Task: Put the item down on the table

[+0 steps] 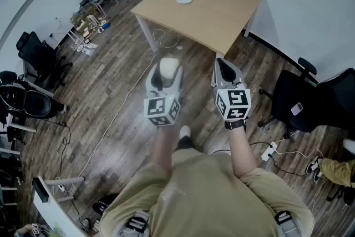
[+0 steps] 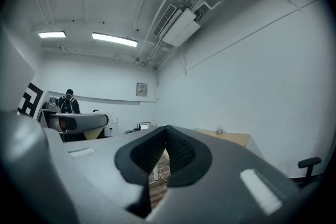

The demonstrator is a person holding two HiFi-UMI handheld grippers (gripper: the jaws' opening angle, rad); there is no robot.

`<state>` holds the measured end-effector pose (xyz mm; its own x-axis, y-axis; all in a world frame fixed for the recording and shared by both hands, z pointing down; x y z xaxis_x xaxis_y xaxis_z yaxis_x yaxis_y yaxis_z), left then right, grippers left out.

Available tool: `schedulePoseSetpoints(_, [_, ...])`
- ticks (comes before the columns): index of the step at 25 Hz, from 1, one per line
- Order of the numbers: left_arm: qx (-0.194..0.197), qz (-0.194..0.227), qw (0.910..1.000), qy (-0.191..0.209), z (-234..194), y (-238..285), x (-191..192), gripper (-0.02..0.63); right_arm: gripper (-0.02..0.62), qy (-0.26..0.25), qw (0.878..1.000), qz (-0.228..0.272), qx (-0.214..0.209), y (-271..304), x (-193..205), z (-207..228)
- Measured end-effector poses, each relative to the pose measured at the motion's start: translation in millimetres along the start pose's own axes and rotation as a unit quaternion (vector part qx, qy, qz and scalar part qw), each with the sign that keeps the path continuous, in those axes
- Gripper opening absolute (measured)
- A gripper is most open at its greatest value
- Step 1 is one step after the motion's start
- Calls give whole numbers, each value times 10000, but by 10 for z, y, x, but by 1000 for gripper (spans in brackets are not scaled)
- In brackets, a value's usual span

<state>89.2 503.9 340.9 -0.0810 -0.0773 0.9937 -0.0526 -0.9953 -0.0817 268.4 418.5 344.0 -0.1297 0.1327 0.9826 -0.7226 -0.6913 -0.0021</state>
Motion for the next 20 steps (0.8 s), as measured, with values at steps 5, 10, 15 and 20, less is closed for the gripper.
schedulePoseSetpoints(5, [131, -49, 9999, -65, -384, 503, 74, 317, 6, 12, 10000, -21, 49, 612, -3, 6])
schedulePoseSetpoints(10, [307, -81, 9994, -170, -825, 980, 124, 318, 6, 98, 9999, -42, 61, 1267, 24, -67])
schedulePoseSetpoints(15, [460, -120, 9981, -391, -1281, 1402, 208, 318, 6, 489, 9984, 208, -204, 1935, 18, -134])
schedulePoseSetpoints(20, [420, -199, 9983, -349, -1773, 1601, 342, 316, 6, 511, 9985, 60, -174, 2409, 178, -337])
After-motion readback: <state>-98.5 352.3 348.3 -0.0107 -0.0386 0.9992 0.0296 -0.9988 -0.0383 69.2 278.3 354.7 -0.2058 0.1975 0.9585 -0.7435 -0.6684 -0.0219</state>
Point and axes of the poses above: the fingertips, and each gripper's own axes: y forward along the fingers, z to its right, x out of its underside, the point moved 6 cm from there along -y, backward along the fingers, and after that the axes turned 9 degrees about y, right-handed, at the moved point
